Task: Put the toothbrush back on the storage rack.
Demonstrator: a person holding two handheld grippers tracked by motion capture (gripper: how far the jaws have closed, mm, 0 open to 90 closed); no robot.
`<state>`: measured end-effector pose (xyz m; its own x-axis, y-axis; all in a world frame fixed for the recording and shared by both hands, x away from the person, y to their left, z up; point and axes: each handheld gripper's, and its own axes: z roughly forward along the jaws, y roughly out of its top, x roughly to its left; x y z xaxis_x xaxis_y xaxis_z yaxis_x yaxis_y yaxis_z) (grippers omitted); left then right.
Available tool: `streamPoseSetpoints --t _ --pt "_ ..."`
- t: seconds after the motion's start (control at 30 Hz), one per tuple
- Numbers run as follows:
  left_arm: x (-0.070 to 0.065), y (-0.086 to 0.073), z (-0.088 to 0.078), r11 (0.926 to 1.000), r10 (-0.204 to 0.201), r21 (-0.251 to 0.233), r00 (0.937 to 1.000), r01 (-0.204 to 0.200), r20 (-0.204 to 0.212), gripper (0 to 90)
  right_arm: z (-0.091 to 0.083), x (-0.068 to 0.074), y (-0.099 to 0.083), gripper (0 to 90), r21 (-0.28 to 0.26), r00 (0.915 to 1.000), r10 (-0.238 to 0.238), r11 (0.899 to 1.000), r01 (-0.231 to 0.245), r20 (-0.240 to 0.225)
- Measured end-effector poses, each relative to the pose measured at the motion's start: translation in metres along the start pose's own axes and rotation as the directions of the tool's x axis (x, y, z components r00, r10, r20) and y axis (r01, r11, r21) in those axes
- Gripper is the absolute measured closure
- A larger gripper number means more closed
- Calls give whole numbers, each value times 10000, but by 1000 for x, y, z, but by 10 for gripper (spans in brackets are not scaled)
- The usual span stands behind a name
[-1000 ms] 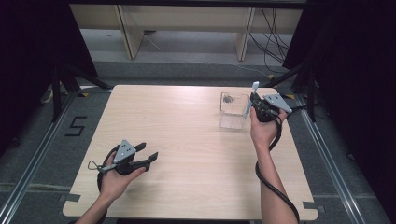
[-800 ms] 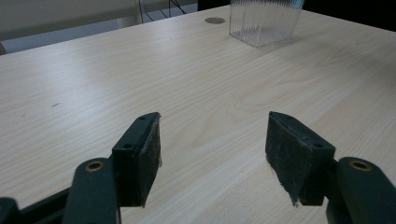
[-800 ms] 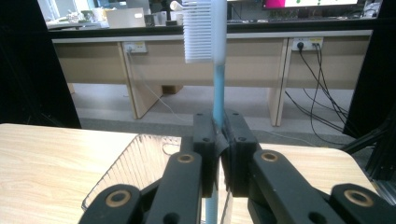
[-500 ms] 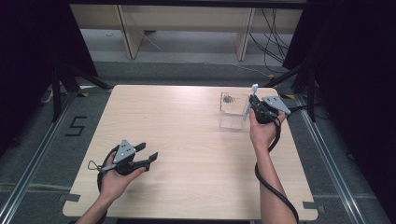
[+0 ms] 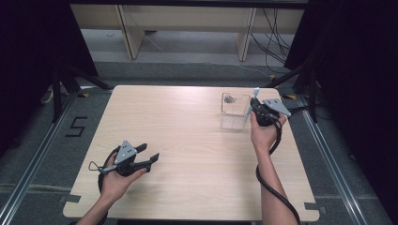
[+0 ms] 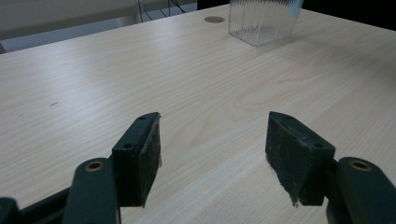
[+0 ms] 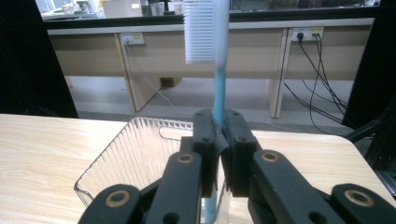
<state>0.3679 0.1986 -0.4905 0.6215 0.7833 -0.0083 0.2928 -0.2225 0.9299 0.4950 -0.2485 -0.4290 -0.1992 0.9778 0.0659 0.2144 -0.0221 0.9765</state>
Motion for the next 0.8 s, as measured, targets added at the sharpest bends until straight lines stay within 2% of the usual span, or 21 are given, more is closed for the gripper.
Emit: streamPoseSetpoints --t 0.03,0.07,0.13,0.2,0.3,0.4,0.47,0.5,0.53,0.57,0.6,0.7,0.77,0.8 --pt "0 0 0 10000 4 -1 10000 -4 -2 353 0 0 0 852 84 10000 64 9999 -64 -67" --pt "0 0 0 10000 4 3 10000 -4 -1 353 1 -1 -1 852 -1 10000 -65 10000 65 -43" --pt "0 0 0 10000 -2 -2 10000 2 -2 353 1 1 -2 852 64 9999 128 9999 -129 76" --pt "0 0 0 10000 -11 -31 10000 11 -8 354 1 0 -3 852 115 9999 -107 9999 106 35" --pt "0 0 0 10000 5 -52 10000 -5 -17 354 1 1 -4 852 255 9997 248 9994 -248 -29" --pt "0 0 0 10000 -23 -39 10000 23 -16 354 2 0 -6 851 178 10000 -7 9998 6 52" --pt "0 -1 0 10000 -26 -36 10000 26 -13 354 2 0 -7 852 305 10000 13 9995 -14 17" --pt "0 -1 0 10000 -27 -33 10000 27 -15 354 2 1 -8 852 277 9997 193 9994 -196 113" --pt "0 -1 0 10000 -33 -35 10000 33 -13 354 3 0 -9 851 270 10000 43 9996 -44 42" --pt "0 -1 0 10000 -26 -29 10000 26 -10 354 3 0 -10 851 246 9999 131 9996 -133 80" --pt "0 -1 0 10000 -28 -22 10000 28 -13 354 3 -1 -10 851 269 10000 -49 9996 48 27" --pt "0 -1 0 10000 -49 -42 10000 49 -24 354 3 -1 -11 850 367 9999 121 9993 -121 -6" --pt "0 -1 0 10000 -33 -27 10000 33 -20 354 4 -1 -12 851 334 10000 76 9994 -75 -27" --pt "0 -1 0 10000 -32 -24 10000 32 -20 354 5 -3 -12 850 247 9994 -333 9991 333 2"
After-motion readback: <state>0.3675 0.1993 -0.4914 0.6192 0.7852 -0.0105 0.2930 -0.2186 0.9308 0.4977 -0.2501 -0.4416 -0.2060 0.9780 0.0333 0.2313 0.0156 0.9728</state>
